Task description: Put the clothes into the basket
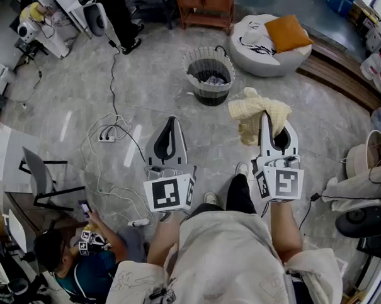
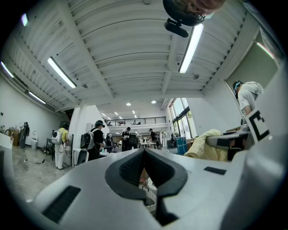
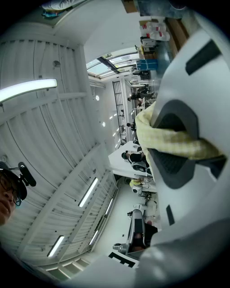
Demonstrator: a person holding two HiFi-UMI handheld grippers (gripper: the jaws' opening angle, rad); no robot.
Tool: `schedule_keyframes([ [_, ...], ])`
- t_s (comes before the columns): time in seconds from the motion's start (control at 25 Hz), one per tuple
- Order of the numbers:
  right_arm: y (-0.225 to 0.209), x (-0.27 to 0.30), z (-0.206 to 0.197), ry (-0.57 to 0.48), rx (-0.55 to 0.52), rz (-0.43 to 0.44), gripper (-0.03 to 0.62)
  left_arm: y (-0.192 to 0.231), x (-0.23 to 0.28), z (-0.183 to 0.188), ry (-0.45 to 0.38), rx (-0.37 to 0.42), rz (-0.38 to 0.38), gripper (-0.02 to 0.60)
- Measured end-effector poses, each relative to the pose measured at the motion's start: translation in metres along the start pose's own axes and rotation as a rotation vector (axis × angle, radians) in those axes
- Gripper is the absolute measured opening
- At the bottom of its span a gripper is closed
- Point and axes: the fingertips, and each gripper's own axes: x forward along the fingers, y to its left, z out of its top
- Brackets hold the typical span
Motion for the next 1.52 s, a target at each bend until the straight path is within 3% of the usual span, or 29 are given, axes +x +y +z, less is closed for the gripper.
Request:
schedule_keyframes([
  [0.44,0.003,0.004,-0.003,0.018,0.0,0.0,0.035,-0.007,0.009,-0.002,0.011,-0.007,-0.028,0.002],
  [0.84,-0.027,0.025,-0.019,0.042,0.025,-0.015,0.035,-0.025,0.045,-0.02,0.034,-0.016,-0.037,0.002],
  [1.52,-0.15,0.133,-0.082,0.134,0.084,-0.005,0.035,-0.092,0.207,-0.06,0.101,-0.024,-0.054,0.002],
])
